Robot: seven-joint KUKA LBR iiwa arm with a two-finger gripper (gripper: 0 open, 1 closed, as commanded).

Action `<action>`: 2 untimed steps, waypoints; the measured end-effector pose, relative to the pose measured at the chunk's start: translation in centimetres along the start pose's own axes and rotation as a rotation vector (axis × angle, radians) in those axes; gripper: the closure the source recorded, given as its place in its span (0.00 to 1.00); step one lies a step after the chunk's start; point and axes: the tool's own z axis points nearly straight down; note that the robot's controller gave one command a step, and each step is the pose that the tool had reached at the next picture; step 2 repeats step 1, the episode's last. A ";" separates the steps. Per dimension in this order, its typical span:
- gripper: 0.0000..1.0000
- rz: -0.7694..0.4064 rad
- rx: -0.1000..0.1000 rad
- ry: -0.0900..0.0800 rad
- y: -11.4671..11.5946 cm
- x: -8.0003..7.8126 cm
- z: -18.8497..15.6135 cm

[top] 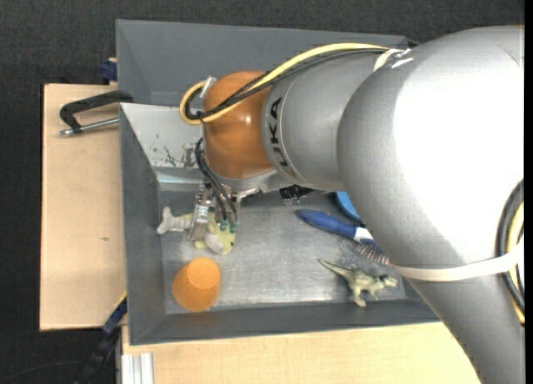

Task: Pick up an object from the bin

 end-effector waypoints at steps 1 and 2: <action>1.00 0.022 -0.007 -0.013 1.8 0.0 -17.9; 1.00 0.022 -0.007 -0.013 1.8 0.0 -17.9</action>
Offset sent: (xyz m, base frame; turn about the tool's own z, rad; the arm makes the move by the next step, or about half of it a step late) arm 0.0007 0.0148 0.1715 0.0245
